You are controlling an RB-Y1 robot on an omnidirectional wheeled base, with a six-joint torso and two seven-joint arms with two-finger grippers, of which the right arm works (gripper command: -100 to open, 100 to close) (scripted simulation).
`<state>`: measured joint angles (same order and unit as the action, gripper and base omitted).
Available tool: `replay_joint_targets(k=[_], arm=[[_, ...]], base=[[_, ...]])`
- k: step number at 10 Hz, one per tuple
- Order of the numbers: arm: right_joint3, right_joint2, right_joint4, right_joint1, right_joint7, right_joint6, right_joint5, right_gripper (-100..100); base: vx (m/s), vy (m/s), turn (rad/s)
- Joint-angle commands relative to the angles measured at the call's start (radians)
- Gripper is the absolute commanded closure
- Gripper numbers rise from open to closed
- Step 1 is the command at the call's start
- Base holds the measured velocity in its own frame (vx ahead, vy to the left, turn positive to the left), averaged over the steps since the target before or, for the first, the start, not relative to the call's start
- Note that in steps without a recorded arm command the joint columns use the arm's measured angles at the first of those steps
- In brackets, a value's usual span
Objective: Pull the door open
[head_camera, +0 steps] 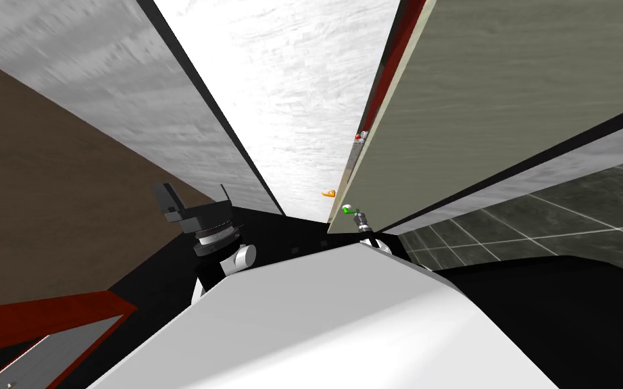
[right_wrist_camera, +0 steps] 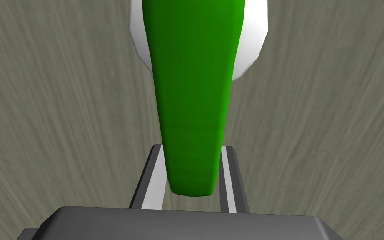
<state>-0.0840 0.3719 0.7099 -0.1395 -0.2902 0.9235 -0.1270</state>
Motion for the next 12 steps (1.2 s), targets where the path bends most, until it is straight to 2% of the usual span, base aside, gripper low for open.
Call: replay_joint_targets(k=[1,2,3,8,9,10,11,12], arm=[[0.000,0.000,0.000,0.000,0.000,0.000,0.000,100],[0.017,0.011,0.000,-0.018,-0.020,0.028,0.009,100],[0.021,0.014,0.000,-0.022,-0.025,0.035,0.011,100],[0.071,0.045,0.005,-0.077,-0.080,0.117,0.038,100],[0.077,0.048,0.006,-0.084,-0.086,0.127,0.041,100],[0.062,0.053,-0.002,-0.076,-0.078,0.115,0.033,100],[0.073,0.060,-0.012,-0.090,-0.089,0.142,0.038,100],[0.078,0.063,-0.015,-0.097,-0.094,0.156,0.040,100]], base=[[-0.057,-0.034,0.019],[-0.134,-0.030,0.139],[-0.197,-0.037,0.137],[-0.207,-0.044,0.136],[-0.216,-0.043,0.097],[-0.102,-0.026,0.000],[-0.160,-0.041,0.163],[-0.249,-0.027,0.192]])
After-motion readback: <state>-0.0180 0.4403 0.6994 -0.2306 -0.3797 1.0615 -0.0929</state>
